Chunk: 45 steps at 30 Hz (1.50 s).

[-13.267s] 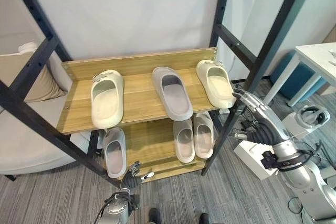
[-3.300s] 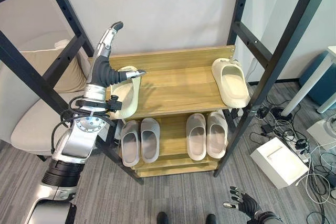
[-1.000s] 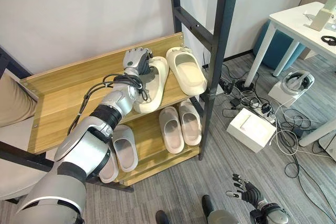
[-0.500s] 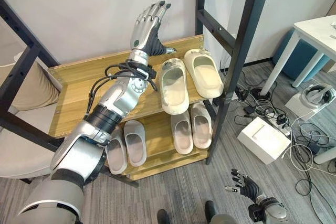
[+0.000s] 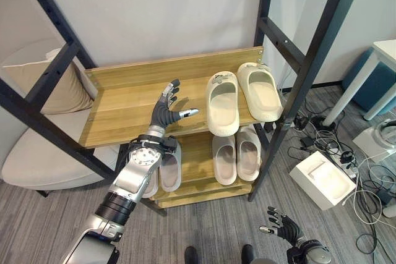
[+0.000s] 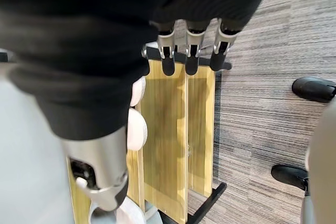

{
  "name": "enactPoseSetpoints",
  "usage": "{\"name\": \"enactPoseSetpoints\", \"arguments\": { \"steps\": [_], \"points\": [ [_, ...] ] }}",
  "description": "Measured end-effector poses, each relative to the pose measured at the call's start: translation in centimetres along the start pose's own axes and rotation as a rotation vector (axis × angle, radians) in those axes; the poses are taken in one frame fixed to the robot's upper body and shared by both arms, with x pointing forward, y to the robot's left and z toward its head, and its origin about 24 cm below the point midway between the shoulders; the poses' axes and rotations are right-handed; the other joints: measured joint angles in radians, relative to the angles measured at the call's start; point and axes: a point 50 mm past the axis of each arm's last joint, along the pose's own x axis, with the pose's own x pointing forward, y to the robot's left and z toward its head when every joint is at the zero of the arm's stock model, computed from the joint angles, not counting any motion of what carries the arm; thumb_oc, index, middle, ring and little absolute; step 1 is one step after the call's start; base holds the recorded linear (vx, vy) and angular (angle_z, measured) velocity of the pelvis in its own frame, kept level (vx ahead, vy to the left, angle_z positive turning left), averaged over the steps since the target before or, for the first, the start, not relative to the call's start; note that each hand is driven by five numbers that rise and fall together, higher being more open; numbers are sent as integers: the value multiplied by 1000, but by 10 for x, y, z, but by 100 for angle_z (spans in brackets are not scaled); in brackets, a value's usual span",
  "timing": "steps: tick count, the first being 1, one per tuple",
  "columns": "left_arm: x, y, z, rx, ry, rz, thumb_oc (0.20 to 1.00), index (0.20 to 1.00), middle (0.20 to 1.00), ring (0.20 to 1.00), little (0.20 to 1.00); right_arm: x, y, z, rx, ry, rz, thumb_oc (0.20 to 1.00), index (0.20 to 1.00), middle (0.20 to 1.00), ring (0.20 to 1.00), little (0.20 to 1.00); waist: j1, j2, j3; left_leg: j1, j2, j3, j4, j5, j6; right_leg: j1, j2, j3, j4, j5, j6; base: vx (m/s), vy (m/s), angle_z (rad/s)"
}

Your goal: Arrange the slippers neatly on the shoe rack.

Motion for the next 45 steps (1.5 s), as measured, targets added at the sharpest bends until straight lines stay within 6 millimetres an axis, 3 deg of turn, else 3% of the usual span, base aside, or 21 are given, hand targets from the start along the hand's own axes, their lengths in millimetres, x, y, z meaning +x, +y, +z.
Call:
{"name": "enactPoseSetpoints", "arguments": {
  "steps": [4, 9, 13, 15, 22, 30, 39, 45],
  "points": [
    [0, 2, 2, -16, 0, -25, 1000, 1000, 1000, 1000, 1000, 0, 0, -1, -8, 4, 0, 1000, 1000, 1000, 1000, 1000, -3, 2, -1, 0, 0, 1, 0, 0, 0, -1, 0, 1, 0, 2, 0, -1, 3, -1],
    [5, -9, -24, -41, 113, -19, 1000, 1000, 1000, 1000, 1000, -1, 1, -4, -11, 19, 12, 1000, 1000, 1000, 1000, 1000, -24, 3, -9, 1, 0, 3, 0, 0, 0, -3, 0, 3, 0, 3, 0, -1, 5, -2],
    [21, -13, -25, -21, 129, -3, 1000, 1000, 1000, 1000, 1000, -1, 0, -3, -14, 17, 10, 1000, 1000, 1000, 1000, 1000, -50, 6, -15, 3, 2, 11, 0, 1, -1, -13, 1, 17, 0, 3, 0, 13, 4, -5],
    [27, -14, -25, 8, 139, 3, 1000, 1000, 1000, 1000, 1000, 0, 0, -1, -17, 14, 11, 1000, 1000, 1000, 1000, 1000, -44, 8, -18, 4, 3, 23, 0, 1, -1, -12, 1, 25, 0, 6, -2, 13, 2, -17],
    [55, -10, -28, 199, 188, 44, 1000, 1000, 1000, 1000, 1000, -1, -2, -3, -24, 20, 9, 1000, 1000, 1000, 1000, 1000, -90, 14, -23, 4, 5, 33, -6, -2, -2, -21, 2, 33, 0, 8, -2, 3, 1, -4],
    [57, -6, -32, 249, 212, 96, 1000, 1000, 1000, 1000, 1000, -3, -6, -5, -46, 32, 7, 1000, 1000, 1000, 1000, 1000, -97, 26, -31, 3, 7, 59, -6, -6, -3, -36, 4, 58, 0, 15, -2, 5, -5, -10],
    [61, -10, -31, 212, 206, 151, 1000, 1000, 1000, 1000, 1000, -4, -4, -5, -61, 33, 18, 1000, 1000, 1000, 1000, 1000, -97, 23, -29, -2, 7, 59, -6, -13, -11, -43, 4, 58, 0, 15, -2, 0, 0, 0],
    [66, -14, -20, 36, 166, 251, 1000, 1000, 1000, 1000, 1000, -2, -4, -3, -62, 24, 6, 1000, 1000, 1000, 1000, 1000, -96, 7, -17, -22, 7, 57, -4, -7, -5, -54, 4, 51, 0, 16, -1, 0, -14, 2]
  ]
}}
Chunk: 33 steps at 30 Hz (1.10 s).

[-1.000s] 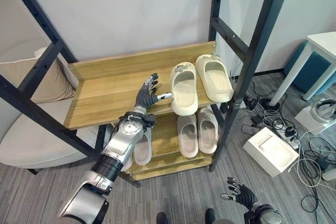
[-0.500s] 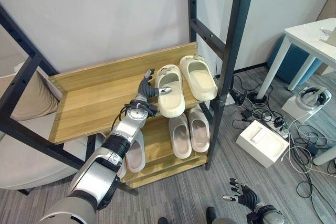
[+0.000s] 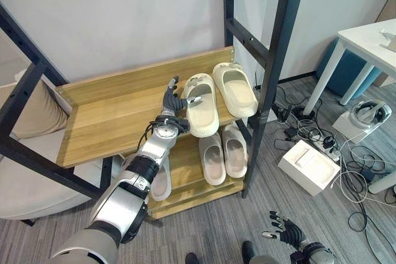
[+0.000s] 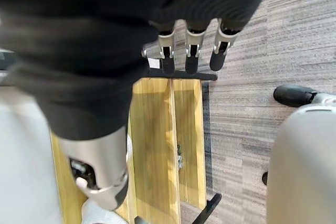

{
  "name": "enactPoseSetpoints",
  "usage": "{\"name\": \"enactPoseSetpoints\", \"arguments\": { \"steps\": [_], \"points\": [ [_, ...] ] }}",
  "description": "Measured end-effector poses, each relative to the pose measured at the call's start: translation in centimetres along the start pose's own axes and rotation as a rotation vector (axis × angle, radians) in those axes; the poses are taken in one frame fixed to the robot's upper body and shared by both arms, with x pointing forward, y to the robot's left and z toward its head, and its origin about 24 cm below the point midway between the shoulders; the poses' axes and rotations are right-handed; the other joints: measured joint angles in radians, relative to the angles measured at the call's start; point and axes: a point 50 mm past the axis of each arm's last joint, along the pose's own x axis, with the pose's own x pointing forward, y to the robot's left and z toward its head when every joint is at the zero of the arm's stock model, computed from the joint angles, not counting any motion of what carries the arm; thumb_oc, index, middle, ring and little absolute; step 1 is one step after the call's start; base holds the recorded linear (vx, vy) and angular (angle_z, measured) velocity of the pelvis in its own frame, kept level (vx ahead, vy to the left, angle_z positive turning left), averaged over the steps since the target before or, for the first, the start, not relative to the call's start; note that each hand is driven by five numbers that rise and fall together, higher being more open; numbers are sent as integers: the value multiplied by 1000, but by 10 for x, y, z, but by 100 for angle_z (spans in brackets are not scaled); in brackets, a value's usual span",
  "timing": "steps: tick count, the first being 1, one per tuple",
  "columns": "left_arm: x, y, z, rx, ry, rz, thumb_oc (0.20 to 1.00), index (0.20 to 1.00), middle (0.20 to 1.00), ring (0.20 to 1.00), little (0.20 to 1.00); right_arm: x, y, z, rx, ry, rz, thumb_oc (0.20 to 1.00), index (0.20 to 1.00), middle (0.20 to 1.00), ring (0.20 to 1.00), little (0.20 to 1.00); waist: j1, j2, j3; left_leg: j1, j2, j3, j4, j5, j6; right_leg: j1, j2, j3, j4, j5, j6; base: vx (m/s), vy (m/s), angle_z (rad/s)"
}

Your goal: Arrange the slippers neatly on the shoe rack.

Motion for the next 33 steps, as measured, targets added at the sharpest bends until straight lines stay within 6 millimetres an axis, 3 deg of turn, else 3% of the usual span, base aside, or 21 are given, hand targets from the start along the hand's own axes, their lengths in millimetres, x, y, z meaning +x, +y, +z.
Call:
{"name": "enactPoseSetpoints", "arguments": {
  "steps": [2, 7, 17, 22, 26, 30, 33],
  "points": [
    [-3, -13, 12, -155, -17, 41, 1000, 1000, 1000, 1000, 1000, 3, 0, 6, -6, -20, -6, 1000, 1000, 1000, 1000, 1000, 0, -18, 12, -6, -1, -1, 4, 0, 1, -4, -1, 0, 0, 0, 0, 3, -10, 2],
    [1, -22, 23, -211, -25, 43, 1000, 1000, 1000, 1000, 1000, 7, 3, 15, -23, -46, 0, 1000, 1000, 1000, 1000, 1000, -10, -26, 18, -4, -2, 1, 4, 2, 2, -4, -2, 1, 0, -3, 1, 0, 0, 0],
    [22, -13, 38, -108, -10, 77, 1000, 1000, 1000, 1000, 1000, 7, -2, 18, -49, -57, 0, 1000, 1000, 1000, 1000, 1000, -30, -3, 41, -2, 0, 19, 4, -5, -5, -15, -1, 13, 0, -6, 3, -1, -9, -3],
    [26, -1, 69, 215, -215, 130, 1000, 1000, 1000, 1000, 1000, 9, -5, 26, -52, -81, 8, 1000, 1000, 1000, 1000, 1000, -29, -14, 52, -7, 0, 19, 4, 0, -1, -15, 0, 12, 0, 1, -2, 8, -7, -2],
    [20, 10, 83, 274, -326, 166, 1000, 1000, 1000, 1000, 1000, 10, -5, 29, -47, -103, 10, 1000, 1000, 1000, 1000, 1000, -22, -25, 61, 2, -1, 2, 4, 0, -1, 3, -1, -3, 0, 2, -4, 5, 12, 11],
    [-4, 24, 125, 247, -582, 217, 1000, 1000, 1000, 1000, 1000, 11, -1, 30, -39, -112, 19, 1000, 1000, 1000, 1000, 1000, 0, -35, 67, 8, -2, -7, 4, 0, -1, 16, -2, -19, 0, 1, -6, 2, 30, 11],
    [-19, 30, 142, 213, -701, 249, 1000, 1000, 1000, 1000, 1000, 11, -1, 29, -38, -110, 23, 1000, 1000, 1000, 1000, 1000, 21, -36, 67, 9, -2, -13, 4, 0, -1, 20, -2, -23, 0, 1, -6, 9, 12, 5]
  ]
}}
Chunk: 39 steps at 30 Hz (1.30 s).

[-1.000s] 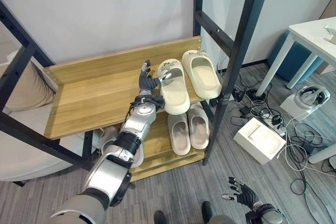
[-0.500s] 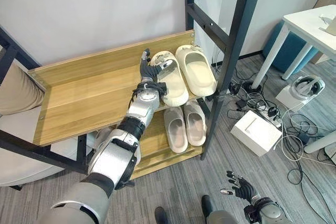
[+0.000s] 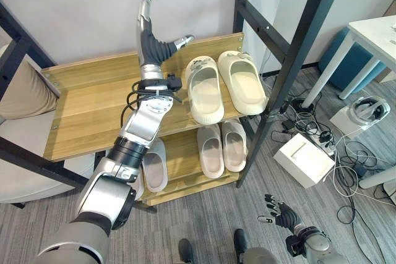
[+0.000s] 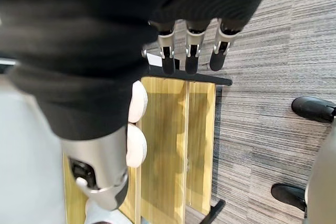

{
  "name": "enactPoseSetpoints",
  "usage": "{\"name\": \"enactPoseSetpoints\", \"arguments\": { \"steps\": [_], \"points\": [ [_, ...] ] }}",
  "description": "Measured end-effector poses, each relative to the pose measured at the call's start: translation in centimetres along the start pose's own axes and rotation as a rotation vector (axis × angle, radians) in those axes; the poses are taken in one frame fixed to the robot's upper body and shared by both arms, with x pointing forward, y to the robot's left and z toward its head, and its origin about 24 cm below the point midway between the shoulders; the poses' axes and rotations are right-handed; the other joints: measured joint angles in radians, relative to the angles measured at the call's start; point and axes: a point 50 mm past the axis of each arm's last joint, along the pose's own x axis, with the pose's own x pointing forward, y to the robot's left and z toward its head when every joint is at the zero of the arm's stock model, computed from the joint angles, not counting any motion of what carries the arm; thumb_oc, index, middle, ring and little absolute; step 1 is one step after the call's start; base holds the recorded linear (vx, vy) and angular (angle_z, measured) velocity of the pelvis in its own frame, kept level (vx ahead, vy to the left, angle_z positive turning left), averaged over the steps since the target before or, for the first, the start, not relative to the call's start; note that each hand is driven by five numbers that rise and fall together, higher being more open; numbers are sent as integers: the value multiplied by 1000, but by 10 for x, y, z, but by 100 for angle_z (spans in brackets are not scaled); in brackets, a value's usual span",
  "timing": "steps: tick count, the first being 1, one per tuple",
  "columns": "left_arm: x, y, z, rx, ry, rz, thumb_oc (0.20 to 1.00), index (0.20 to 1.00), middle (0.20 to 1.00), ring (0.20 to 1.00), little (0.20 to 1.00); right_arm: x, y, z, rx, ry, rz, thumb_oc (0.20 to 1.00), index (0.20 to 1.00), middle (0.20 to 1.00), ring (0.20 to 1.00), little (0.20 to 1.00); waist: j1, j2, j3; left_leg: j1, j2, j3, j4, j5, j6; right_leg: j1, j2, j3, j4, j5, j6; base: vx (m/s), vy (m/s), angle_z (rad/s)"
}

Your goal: Arrange the slippers neatly on the shoe rack.

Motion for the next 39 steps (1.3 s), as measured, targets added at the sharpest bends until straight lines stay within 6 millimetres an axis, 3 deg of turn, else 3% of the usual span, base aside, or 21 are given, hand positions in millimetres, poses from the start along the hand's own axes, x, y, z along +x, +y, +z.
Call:
{"name": "enactPoseSetpoints", "arguments": {
  "steps": [5, 7, 9, 10, 11, 13, 14, 15, 18, 20, 22, 24, 29, 32, 34, 36, 39],
  "points": [
    [-14, 0, 0, -38, -13, -59, 1000, 1000, 1000, 1000, 1000, 4, 2, 4, 4, -9, 4, 1000, 1000, 1000, 1000, 1000, 23, -2, -1, 20, -1, -19, 0, 0, 1, 27, 0, -8, 0, -6, 3, -7, 28, 8],
    [-25, -1, 25, -264, -65, -83, 1000, 1000, 1000, 1000, 1000, 7, 10, 6, 26, -20, 18, 1000, 1000, 1000, 1000, 1000, 39, -4, -5, 17, -2, -26, 0, 0, 1, 28, -1, -19, 3, -4, 0, -12, 24, 7],
    [-52, 25, 60, -608, -167, -133, 1000, 1000, 1000, 1000, 1000, 7, 18, 3, 50, -13, 32, 1000, 1000, 1000, 1000, 1000, 43, -4, -26, 17, -4, -38, 0, 1, 1, 32, -1, -25, 5, -4, -1, 3, 35, 10],
    [-71, 36, 77, -806, -205, -214, 1000, 1000, 1000, 1000, 1000, 4, 21, -2, 60, 2, 39, 1000, 1000, 1000, 1000, 1000, 52, -5, -40, 18, -5, -42, 0, 1, 1, 36, -2, -30, 5, -7, -1, 5, 34, 25],
    [-103, 41, 100, -1046, -244, -450, 1000, 1000, 1000, 1000, 1000, -5, 28, -22, 90, 60, 58, 1000, 1000, 1000, 1000, 1000, 113, -16, -61, 32, -9, -47, 0, 1, 2, 55, -4, -33, 5, -12, 3, -20, 45, 28],
    [-121, 36, 96, -1115, -161, -700, 1000, 1000, 1000, 1000, 1000, -5, 31, -27, 104, 83, 75, 1000, 1000, 1000, 1000, 1000, 144, -11, -93, 28, -15, -69, -7, -14, 6, 66, -11, -52, 5, -25, 16, -37, 43, 26],
    [-154, 21, 94, -1149, -12, -976, 1000, 1000, 1000, 1000, 1000, -11, 30, -39, 103, 124, 75, 1000, 1000, 1000, 1000, 1000, 149, -11, -106, 26, -19, -73, -7, -14, 6, 67, -14, -54, 2, -29, 9, -34, 33, 24],
    [-165, 16, 92, -1144, 41, -1106, 1000, 1000, 1000, 1000, 1000, -12, 29, -43, 100, 143, 80, 1000, 1000, 1000, 1000, 1000, 156, -9, -108, 23, -19, -72, -7, -14, 6, 62, -16, -56, 0, -35, -1, -41, 39, 19],
    [-199, 7, 60, -1030, 305, -1434, 1000, 1000, 1000, 1000, 1000, -12, 21, -45, 77, 158, 85, 1000, 1000, 1000, 1000, 1000, 156, 7, -116, 10, -23, -69, -7, -12, 4, 41, -21, -50, 0, -27, 9, -12, 13, 2],
    [-215, 5, 25, -942, 492, -1484, 1000, 1000, 1000, 1000, 1000, -12, 19, -43, 67, 154, 93, 1000, 1000, 1000, 1000, 1000, 149, 19, -120, 14, -23, -67, -7, -9, 3, 43, -22, -49, 0, -20, 11, -7, 28, -10],
    [-231, 16, -16, -759, 675, -1524, 1000, 1000, 1000, 1000, 1000, -10, 18, -41, 41, 149, 113, 1000, 1000, 1000, 1000, 1000, 140, 22, -119, 13, -19, -65, -7, -8, 2, 41, -18, -49, 0, -20, 11, 6, 20, -11],
    [-248, 24, -39, -661, 786, -1516, 1000, 1000, 1000, 1000, 1000, -11, 17, -42, 35, 156, 117, 1000, 1000, 1000, 1000, 1000, 129, 20, -116, 13, -16, -64, -7, -5, -3, 44, -15, -50, 0, -19, 12, 8, 9, -3],
    [-309, 32, -82, -606, 1064, -1316, 1000, 1000, 1000, 1000, 1000, -11, 17, -41, 64, 149, 120, 1000, 1000, 1000, 1000, 1000, 121, 12, -110, 32, -16, -45, -7, -4, -5, 48, -15, -33, 0, -19, 15, 9, 7, -7],
    [-335, 43, -91, -533, 1152, -1254, 1000, 1000, 1000, 1000, 1000, -10, 15, -39, 72, 144, 110, 1000, 1000, 1000, 1000, 1000, 131, 1, -102, 29, -15, -44, -7, -1, 2, 51, -14, -34, 0, -23, 18, 10, 4, -4],
    [-376, 60, -125, -437, 1392, -909, 1000, 1000, 1000, 1000, 1000, -8, 14, -37, 94, 137, 91, 1000, 1000, 1000, 1000, 1000, 120, 8, -108, 36, -18, -43, -6, -6, 7, 56, -17, -30, 0, -29, 21, 2, 1, -2],
    [-407, 77, -132, -304, 1538, -820, 1000, 1000, 1000, 1000, 1000, -9, 13, -38, 109, 137, 73, 1000, 1000, 1000, 1000, 1000, 120, -1, -103, 33, -15, -42, -5, -5, 7, 54, -14, -32, 0, -33, 19, -13, -7, 5],
    [-446, 88, -132, -256, 1741, -500, 1000, 1000, 1000, 1000, 1000, -10, 2, -43, 140, 155, -11, 1000, 1000, 1000, 1000, 1000, 124, -12, -98, 36, -17, -45, 0, -5, 8, 60, -15, -35, 0, -34, 20, -4, -7, 5]
  ]
}}
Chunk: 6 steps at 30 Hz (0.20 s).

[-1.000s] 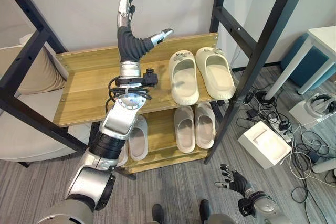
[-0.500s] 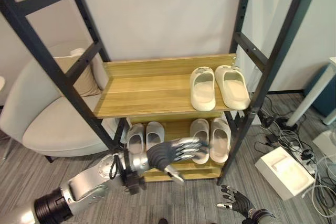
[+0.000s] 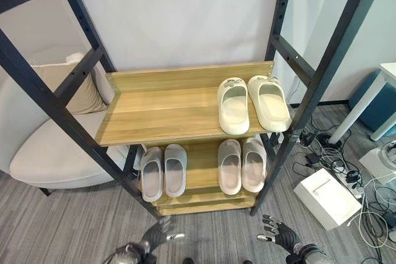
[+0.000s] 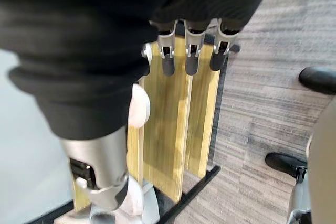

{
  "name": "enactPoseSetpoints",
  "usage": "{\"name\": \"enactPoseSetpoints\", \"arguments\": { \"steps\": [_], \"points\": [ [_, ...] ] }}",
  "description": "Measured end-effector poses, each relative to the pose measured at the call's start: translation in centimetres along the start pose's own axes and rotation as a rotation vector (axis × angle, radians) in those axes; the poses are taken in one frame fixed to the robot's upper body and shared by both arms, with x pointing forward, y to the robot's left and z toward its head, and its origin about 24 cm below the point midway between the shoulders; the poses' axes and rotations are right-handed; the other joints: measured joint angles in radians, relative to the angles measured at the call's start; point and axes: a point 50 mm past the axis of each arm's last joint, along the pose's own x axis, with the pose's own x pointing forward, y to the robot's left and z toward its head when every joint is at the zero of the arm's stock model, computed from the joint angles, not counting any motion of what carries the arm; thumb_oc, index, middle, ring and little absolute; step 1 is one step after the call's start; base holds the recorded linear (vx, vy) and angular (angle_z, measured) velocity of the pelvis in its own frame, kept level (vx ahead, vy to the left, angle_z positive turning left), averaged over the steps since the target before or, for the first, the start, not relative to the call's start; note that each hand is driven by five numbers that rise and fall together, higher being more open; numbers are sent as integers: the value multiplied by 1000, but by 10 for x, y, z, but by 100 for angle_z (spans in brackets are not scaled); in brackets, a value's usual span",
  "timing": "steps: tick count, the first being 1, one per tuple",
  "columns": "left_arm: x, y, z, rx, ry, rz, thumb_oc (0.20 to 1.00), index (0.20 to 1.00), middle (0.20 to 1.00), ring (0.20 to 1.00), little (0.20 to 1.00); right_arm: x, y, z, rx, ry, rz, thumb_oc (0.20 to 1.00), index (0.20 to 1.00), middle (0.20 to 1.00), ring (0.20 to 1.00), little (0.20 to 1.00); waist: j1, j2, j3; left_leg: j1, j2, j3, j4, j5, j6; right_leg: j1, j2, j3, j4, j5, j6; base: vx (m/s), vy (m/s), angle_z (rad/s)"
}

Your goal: Arrange the slippers neatly on the shoe rack.

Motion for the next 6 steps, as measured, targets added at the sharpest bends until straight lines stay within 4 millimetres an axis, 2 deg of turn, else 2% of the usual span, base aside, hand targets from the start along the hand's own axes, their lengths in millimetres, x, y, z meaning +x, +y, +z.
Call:
{"name": "enactPoseSetpoints", "arguments": {
  "steps": [3, 6],
  "points": [
    [1, 2, -9, -38, 40, 70, 1000, 1000, 1000, 1000, 1000, -1, -11, -2, 43, 4, -77, 1000, 1000, 1000, 1000, 1000, 3, -6, 3, 0, 1, -1, 0, -2, 2, -3, 0, -6, 0, -1, 0, -2, -6, 3],
    [3, 8, 3, -24, 1, 106, 1000, 1000, 1000, 1000, 1000, -2, -14, -5, 40, 15, -103, 1000, 1000, 1000, 1000, 1000, 2, -5, 3, 1, 2, -3, -6, -3, 0, -1, 1, -9, 0, -1, 0, 0, 0, 0]
  ]
}}
